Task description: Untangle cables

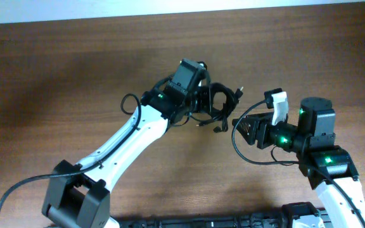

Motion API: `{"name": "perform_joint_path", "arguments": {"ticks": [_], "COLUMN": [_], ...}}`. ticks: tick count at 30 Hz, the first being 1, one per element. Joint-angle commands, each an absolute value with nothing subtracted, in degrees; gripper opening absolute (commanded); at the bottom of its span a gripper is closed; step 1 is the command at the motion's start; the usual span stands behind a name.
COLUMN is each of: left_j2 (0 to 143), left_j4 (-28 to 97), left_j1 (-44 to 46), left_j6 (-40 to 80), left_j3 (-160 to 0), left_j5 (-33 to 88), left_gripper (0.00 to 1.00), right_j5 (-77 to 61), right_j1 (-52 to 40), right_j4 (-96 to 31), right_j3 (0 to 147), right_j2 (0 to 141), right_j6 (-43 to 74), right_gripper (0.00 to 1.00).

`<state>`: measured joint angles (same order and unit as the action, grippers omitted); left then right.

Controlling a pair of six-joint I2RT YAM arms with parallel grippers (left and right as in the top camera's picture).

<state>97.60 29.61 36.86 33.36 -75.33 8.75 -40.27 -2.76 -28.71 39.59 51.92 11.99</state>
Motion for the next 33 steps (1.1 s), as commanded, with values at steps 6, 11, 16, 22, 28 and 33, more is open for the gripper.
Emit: {"name": "perform_joint_path", "arguments": {"ticks": [6, 11, 16, 22, 28, 33], "left_j2": [95.44, 95.44, 95.44, 95.44, 95.44, 95.44], "left_j4": [28.95, 26.98, 23.99, 24.03, 24.01, 24.03], "left_j1": [37.41, 37.41, 37.41, 37.41, 37.41, 37.41], "left_j6": [41.19, 41.32, 41.41, 41.34, 41.39, 41.36], "left_j3": [-77.73, -78.22, -78.22, -78.22, -78.22, -78.22], "left_j5": [8.97, 16.38, 22.39, 25.36, 26.04, 27.24], "left_gripper": [0.0, 0.0, 0.0, 0.0, 0.0, 0.0], "right_j5": [-44.86, -45.8, -49.08, -49.08, -49.12, -49.12], "right_j1": [-2.61, -2.61, -2.59, -2.59, -2.61, -2.61], "right_j4": [-29.85, -29.87, -29.82, -29.85, -29.85, -29.85], "right_j3": [40.53, 40.53, 40.53, 40.53, 40.53, 40.53], "right_j2": [51.81, 51.81, 51.81, 51.81, 51.81, 51.81], "right_j6": [5.76, 4.64, 1.23, 0.6, 0.6, 0.62], "right_gripper": [0.56, 0.56, 0.57, 0.56, 0.32, 0.1]}}
